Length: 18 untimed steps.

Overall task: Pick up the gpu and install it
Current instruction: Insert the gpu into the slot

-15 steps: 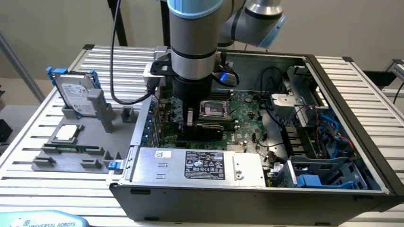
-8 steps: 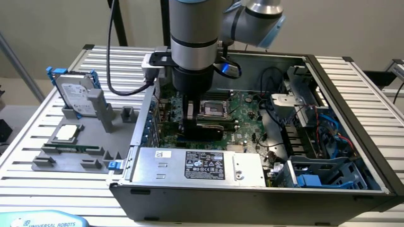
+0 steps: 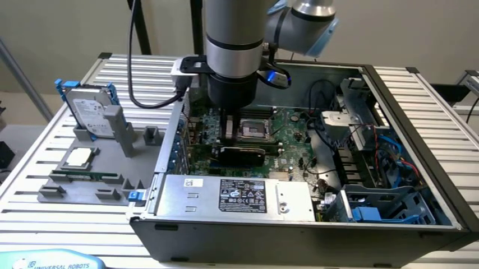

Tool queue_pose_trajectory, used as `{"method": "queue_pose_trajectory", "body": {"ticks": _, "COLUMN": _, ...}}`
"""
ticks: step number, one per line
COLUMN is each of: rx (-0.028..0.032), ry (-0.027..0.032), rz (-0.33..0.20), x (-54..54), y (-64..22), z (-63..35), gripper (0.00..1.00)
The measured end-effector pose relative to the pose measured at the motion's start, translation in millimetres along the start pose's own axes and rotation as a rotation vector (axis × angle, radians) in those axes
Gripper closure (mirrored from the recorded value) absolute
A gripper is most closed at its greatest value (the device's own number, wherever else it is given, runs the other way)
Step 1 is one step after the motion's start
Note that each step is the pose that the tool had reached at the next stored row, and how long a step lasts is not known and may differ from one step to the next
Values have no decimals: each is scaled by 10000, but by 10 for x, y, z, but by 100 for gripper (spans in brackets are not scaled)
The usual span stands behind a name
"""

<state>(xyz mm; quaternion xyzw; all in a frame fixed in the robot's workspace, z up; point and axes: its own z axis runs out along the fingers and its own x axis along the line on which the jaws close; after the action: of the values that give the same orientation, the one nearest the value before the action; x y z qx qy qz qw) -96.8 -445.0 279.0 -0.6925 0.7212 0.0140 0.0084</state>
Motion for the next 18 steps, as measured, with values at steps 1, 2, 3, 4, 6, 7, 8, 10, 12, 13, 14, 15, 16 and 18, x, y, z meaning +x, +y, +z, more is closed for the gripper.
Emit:
{"method": "queue_pose_trajectory", "body": {"ticks": 1, "rx": -1, "ry": 1, "rz": -1, "x": -2, "y": -10, "z": 0, "gripper": 89}}
{"method": "queue_pose_trajectory", "body": {"ticks": 2, "rx": -1, "ry": 0, "rz": -2, "x": -5, "y": -21, "z": 0, "gripper": 89}}
{"method": "queue_pose_trajectory", "body": {"ticks": 3, "rx": -1, "ry": 1, "rz": -4, "x": -8, "y": -33, "z": -1, "gripper": 89}}
{"method": "queue_pose_trajectory", "body": {"ticks": 4, "rx": -1, "ry": 1, "rz": -6, "x": -12, "y": -44, "z": 0, "gripper": 89}}
{"method": "queue_pose_trajectory", "body": {"ticks": 6, "rx": -2, "ry": 1, "rz": -12, "x": -25, "y": -68, "z": 2, "gripper": 89}}
{"method": "queue_pose_trajectory", "body": {"ticks": 7, "rx": -2, "ry": 2, "rz": -17, "x": -33, "y": -80, "z": 6, "gripper": 89}}
{"method": "queue_pose_trajectory", "body": {"ticks": 8, "rx": -2, "ry": 1, "rz": -22, "x": -41, "y": -91, "z": 10, "gripper": 89}}
{"method": "queue_pose_trajectory", "body": {"ticks": 10, "rx": -2, "ry": 1, "rz": -33, "x": -58, "y": -112, "z": 22, "gripper": 89}}
{"method": "queue_pose_trajectory", "body": {"ticks": 12, "rx": -2, "ry": 1, "rz": -41, "x": -72, "y": -129, "z": 40, "gripper": 89}}
{"method": "queue_pose_trajectory", "body": {"ticks": 13, "rx": -1, "ry": -1, "rz": -46, "x": -77, "y": -135, "z": 53, "gripper": 89}}
{"method": "queue_pose_trajectory", "body": {"ticks": 14, "rx": -1, "ry": 0, "rz": -48, "x": -82, "y": -140, "z": 66, "gripper": 89}}
{"method": "queue_pose_trajectory", "body": {"ticks": 15, "rx": -2, "ry": 1, "rz": -50, "x": -85, "y": -143, "z": 79, "gripper": 89}}
{"method": "queue_pose_trajectory", "body": {"ticks": 16, "rx": -2, "ry": 1, "rz": -51, "x": -87, "y": -146, "z": 92, "gripper": 89}}
{"method": "queue_pose_trajectory", "body": {"ticks": 18, "rx": -3, "ry": 8, "rz": -54, "x": -89, "y": -150, "z": 109, "gripper": 89}}
